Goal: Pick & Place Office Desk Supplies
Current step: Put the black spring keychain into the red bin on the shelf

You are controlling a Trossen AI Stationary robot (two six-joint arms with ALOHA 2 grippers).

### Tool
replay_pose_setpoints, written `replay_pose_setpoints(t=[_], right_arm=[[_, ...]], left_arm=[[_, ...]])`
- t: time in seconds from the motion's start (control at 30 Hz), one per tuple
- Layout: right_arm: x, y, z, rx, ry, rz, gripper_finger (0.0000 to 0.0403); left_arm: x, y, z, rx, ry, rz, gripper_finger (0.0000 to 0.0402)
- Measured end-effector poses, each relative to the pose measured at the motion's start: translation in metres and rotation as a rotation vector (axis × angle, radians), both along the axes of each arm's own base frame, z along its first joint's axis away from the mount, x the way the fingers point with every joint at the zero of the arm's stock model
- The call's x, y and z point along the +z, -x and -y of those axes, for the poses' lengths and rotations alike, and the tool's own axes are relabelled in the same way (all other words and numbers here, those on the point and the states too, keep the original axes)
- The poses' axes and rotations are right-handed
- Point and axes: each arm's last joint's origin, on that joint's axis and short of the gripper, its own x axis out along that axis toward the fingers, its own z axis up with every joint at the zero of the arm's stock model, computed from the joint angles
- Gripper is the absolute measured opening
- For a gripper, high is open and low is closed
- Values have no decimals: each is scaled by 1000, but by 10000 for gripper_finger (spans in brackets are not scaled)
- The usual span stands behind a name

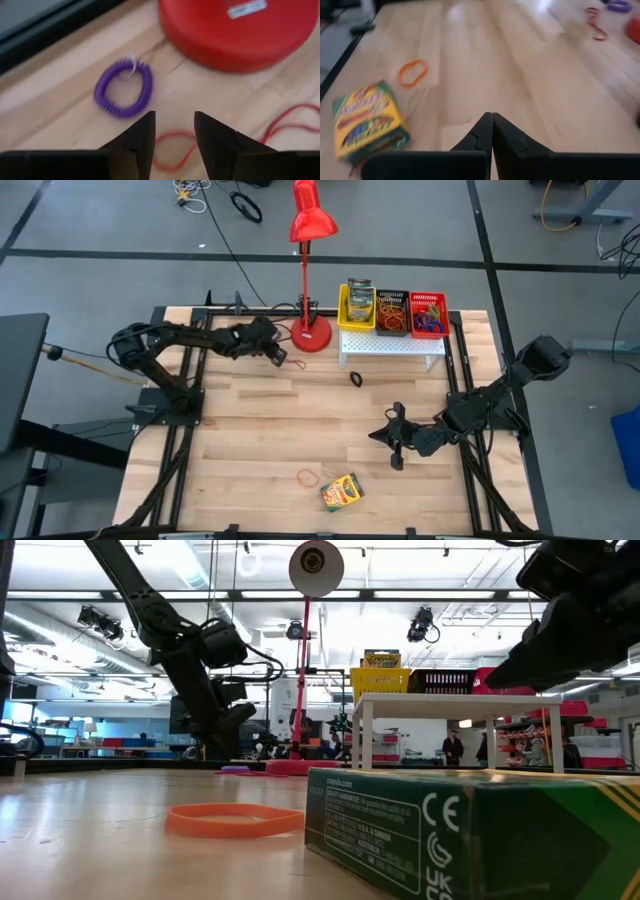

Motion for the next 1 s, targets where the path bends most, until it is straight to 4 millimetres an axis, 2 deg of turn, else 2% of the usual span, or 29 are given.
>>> replay_pose_setpoints(t=[0.07, 0.2, 0.33, 0.5, 0.63, 0.73, 0.9, 1.0], right_arm=[[-1, -3, 8, -106, -46, 12, 9], [-12, -17, 40, -344, -102, -19, 26], [-31, -29, 70, -492, -76, -78, 83], [-46, -38, 94, -610, -110, -90, 173], [-52, -42, 102, -636, -125, -81, 226], [-54, -43, 106, -653, -130, -81, 245], [-61, -50, 121, -671, -166, -65, 251], [-64, -59, 130, -675, -164, -74, 252]], left_arm=[[-1, -2, -1, -25, -12, -2, 146], [-1, -4, -1, -46, -29, 2, 146], [2, -8, 0, -89, -54, 25, 146], [2, -24, 24, -347, -89, 49, 124], [0, -33, 57, -576, -183, 247, 83], [-2, -28, 76, -699, -242, 425, 52], [-4, -12, 90, -826, -229, 631, 8], [-4, -8, 93, -882, -175, 688, 7]])
